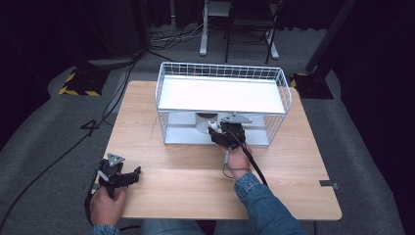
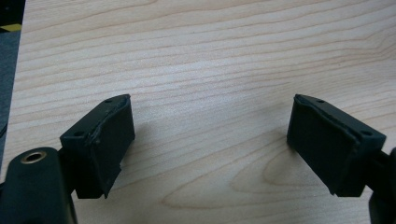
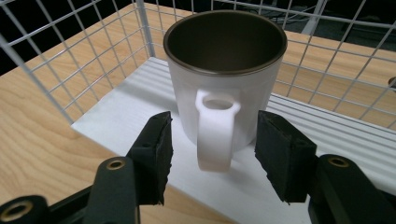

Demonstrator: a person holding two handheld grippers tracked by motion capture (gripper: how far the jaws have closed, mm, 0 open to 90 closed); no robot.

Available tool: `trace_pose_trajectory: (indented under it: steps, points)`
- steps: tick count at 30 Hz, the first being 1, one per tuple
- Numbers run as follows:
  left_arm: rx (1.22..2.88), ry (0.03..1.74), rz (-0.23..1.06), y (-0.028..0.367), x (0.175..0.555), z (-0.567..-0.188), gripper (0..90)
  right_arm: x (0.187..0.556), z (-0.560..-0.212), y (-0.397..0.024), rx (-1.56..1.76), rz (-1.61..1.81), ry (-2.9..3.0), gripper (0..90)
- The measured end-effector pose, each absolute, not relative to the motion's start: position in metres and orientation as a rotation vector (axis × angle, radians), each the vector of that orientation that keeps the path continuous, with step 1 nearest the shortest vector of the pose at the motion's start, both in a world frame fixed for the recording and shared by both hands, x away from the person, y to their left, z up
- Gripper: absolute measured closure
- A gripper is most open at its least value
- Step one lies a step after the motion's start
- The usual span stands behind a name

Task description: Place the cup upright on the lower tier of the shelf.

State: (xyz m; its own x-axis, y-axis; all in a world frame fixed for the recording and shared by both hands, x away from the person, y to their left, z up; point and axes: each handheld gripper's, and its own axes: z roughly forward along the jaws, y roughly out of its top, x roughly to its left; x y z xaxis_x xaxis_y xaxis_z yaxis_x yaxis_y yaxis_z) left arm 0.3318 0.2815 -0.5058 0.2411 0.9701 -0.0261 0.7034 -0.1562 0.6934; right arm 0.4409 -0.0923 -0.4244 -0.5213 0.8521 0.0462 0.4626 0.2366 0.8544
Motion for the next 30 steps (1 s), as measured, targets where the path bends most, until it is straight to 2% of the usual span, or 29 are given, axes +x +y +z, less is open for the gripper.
trace_pose_trajectory:
  steps: [20,30]
  points:
    - [1.927,1.526,0.585,0.281,0.332,-0.506,15.4,0.386,-0.39,-0.153,1.095,1.243,2.117,42.6]
    - [1.932,1.523,0.585,0.281,0.332,-0.506,15.2,0.369,-0.393,-0.195,1.108,1.228,2.148,37.8]
